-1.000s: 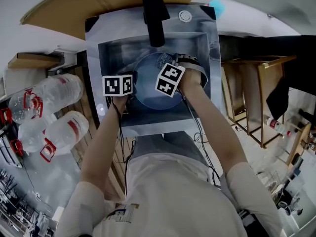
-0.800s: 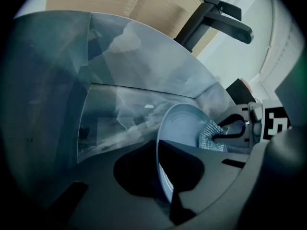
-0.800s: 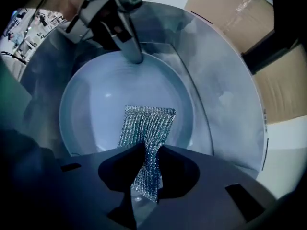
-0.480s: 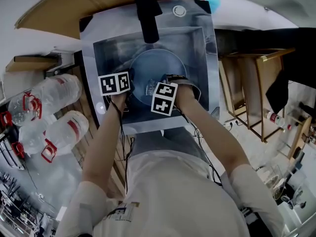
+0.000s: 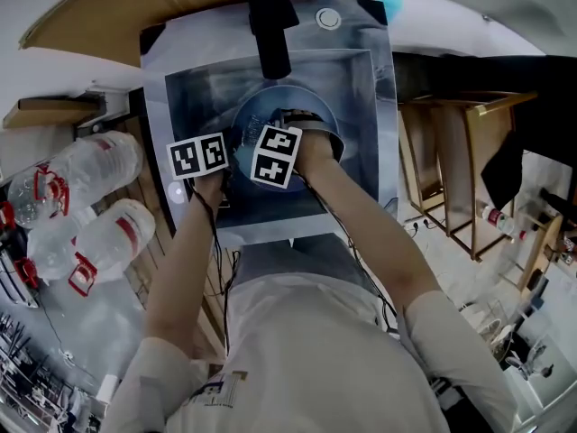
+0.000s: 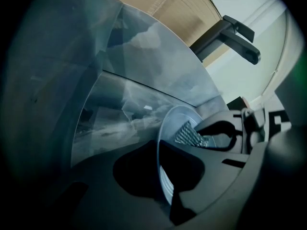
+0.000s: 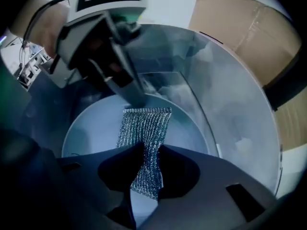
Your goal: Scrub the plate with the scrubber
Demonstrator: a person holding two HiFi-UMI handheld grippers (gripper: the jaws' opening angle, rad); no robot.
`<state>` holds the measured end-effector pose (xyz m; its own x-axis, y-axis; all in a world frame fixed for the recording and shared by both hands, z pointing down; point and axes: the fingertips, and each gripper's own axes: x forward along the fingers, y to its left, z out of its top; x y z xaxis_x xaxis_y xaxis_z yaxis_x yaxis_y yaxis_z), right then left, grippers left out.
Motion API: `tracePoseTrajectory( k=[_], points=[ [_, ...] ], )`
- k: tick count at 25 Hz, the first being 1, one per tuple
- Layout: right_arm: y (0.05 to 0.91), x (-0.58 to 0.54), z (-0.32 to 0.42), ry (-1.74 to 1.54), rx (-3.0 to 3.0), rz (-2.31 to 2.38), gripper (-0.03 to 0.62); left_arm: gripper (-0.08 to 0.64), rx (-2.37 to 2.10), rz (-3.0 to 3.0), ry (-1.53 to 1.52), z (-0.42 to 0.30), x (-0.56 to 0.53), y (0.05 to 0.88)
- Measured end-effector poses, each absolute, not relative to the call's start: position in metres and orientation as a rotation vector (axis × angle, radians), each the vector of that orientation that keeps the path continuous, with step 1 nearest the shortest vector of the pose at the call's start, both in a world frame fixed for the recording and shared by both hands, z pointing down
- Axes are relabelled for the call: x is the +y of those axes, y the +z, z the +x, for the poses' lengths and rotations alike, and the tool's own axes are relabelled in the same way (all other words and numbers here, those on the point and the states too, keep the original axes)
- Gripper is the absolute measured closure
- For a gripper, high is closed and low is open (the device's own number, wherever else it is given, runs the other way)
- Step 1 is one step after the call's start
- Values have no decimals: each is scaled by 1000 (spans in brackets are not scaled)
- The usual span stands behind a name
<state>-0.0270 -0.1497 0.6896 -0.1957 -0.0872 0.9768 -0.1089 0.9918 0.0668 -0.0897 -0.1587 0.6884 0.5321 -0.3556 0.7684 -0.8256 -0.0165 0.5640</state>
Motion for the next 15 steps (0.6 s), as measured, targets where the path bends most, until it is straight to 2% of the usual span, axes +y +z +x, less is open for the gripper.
tracePoseTrajectory(
  k=[8, 15],
  points=[
    [692, -231, 11, 25, -1688, 375, 479, 531, -1019, 1613, 493, -89, -152, 689],
    [688, -206, 75, 15, -1536, 273, 486, 531, -1039, 1591, 462, -90, -153, 689]
  ],
)
